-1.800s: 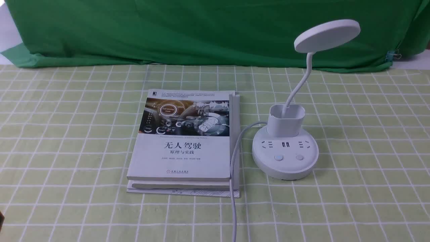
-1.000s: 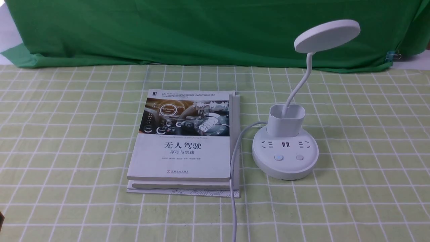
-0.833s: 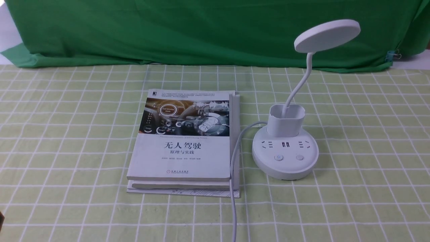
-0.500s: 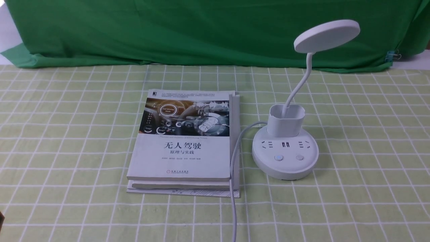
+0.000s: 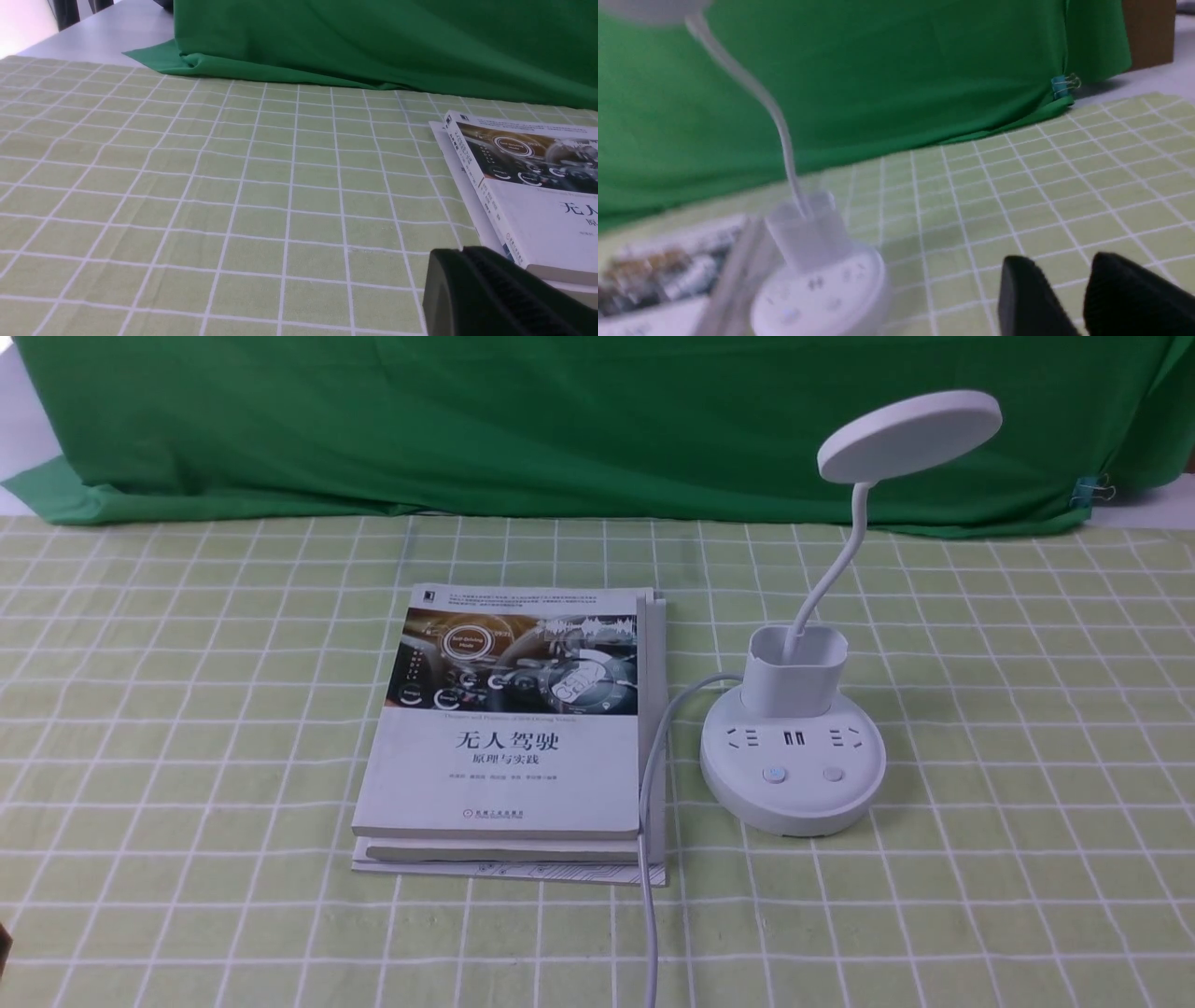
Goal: Turn on the table lamp on the green coffee tablecloth with your hand.
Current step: 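Press the button on the base of the white desk lamp with the right gripper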
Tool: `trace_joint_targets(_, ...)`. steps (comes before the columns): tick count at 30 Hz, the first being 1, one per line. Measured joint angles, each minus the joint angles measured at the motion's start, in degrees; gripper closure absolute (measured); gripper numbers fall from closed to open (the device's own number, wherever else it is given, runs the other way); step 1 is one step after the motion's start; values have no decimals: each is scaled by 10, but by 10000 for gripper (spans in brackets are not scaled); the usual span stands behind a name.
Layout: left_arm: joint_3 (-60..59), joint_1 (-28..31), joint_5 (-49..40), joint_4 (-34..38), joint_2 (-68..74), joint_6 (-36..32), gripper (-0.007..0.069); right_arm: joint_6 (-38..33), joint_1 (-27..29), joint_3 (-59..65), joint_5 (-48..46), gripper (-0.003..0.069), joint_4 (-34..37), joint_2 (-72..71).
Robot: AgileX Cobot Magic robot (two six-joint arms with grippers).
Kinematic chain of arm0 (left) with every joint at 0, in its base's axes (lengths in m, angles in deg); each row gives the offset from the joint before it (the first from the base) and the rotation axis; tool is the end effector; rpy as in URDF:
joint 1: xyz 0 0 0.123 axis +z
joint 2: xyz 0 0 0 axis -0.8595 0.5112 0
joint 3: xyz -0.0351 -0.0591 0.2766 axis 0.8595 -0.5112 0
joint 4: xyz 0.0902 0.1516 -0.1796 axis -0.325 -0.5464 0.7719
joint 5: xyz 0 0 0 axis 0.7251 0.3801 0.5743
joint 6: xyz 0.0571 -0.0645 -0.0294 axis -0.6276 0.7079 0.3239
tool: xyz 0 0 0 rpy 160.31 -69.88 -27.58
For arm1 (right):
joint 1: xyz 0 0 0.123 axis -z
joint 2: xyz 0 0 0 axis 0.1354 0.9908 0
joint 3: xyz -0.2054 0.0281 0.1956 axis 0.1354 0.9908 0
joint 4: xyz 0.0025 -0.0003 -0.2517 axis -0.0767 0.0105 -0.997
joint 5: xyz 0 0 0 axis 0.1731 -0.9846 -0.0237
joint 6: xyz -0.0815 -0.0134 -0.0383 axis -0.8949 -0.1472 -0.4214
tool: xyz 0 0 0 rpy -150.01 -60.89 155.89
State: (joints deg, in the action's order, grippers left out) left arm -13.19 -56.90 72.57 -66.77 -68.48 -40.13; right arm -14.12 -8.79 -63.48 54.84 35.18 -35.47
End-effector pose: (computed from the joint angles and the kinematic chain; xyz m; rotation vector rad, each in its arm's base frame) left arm 0.0554 0.0030 0.1892 -0.0748 1.7228 0.0101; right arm 0.0568 0.0039 0.2016 0.2429 1.5824 0.3132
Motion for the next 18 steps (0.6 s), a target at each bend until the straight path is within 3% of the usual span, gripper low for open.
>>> trace_joint_targets(3, 0, 0, 0, 0, 0, 0, 622, 93, 0, 0, 27, 415, 12, 0)
trace_joint_targets(7, 0, 0, 0, 0, 0, 0, 622, 125, 0, 0, 69, 424, 12, 0)
trace_joint_targets(11, 0, 0, 0, 0, 0, 0, 622, 136, 0, -2, 66, 517, 12, 3)
trace_joint_targets(14, 0, 0, 0, 0, 0, 0, 622, 105, 0, -45, -11, 612, 13, 50)
trace_joint_targets(18, 0, 0, 0, 0, 0, 0, 622, -23, 0, -177, -159, 623, 13, 179)
